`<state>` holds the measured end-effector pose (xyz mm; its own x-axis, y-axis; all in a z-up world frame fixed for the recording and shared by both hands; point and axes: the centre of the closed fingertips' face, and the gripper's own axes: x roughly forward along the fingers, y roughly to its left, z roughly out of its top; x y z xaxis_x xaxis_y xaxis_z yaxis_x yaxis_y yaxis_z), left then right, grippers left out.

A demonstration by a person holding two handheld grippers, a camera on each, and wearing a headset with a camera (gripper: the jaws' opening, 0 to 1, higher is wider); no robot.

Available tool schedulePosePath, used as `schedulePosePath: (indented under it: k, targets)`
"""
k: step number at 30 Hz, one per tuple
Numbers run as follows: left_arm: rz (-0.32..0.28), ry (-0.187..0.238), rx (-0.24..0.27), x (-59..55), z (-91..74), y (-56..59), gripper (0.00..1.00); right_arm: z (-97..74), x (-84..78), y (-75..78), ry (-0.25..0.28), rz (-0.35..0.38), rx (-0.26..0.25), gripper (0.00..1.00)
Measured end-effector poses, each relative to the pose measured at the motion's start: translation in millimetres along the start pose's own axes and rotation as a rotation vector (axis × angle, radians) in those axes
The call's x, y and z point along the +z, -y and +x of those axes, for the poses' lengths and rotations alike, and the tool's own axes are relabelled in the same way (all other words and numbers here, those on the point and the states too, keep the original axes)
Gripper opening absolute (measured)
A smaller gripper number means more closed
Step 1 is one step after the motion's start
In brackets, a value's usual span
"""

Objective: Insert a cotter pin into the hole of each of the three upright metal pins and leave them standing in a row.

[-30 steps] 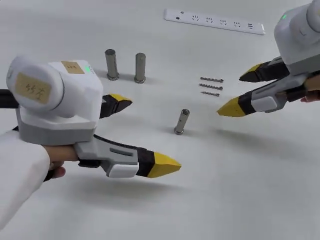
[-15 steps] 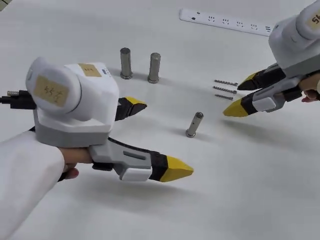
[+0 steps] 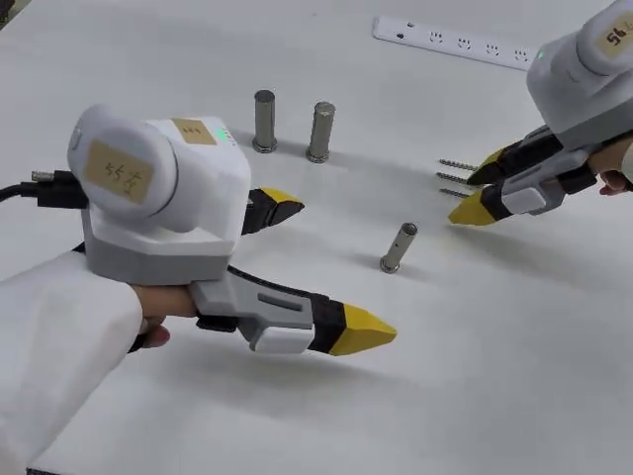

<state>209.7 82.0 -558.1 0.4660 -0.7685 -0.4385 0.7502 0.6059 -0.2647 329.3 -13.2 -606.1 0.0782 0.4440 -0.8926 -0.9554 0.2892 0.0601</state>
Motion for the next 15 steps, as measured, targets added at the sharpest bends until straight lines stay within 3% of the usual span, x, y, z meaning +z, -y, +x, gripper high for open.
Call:
schedulePosePath:
  k: [5,15]
  targets:
    - [0.002,0.008,0.000,1.5,-1.2,-0.1,0.87,-0.5,0.0,-1.8,-0.014,-0.012,0.005,0.30]
    - [-0.004,0.010,-0.018,1.0,-2.9,4.7,0.85,3.4,-6.2,1.0,-0.093,-0.093,0.015,0.25]
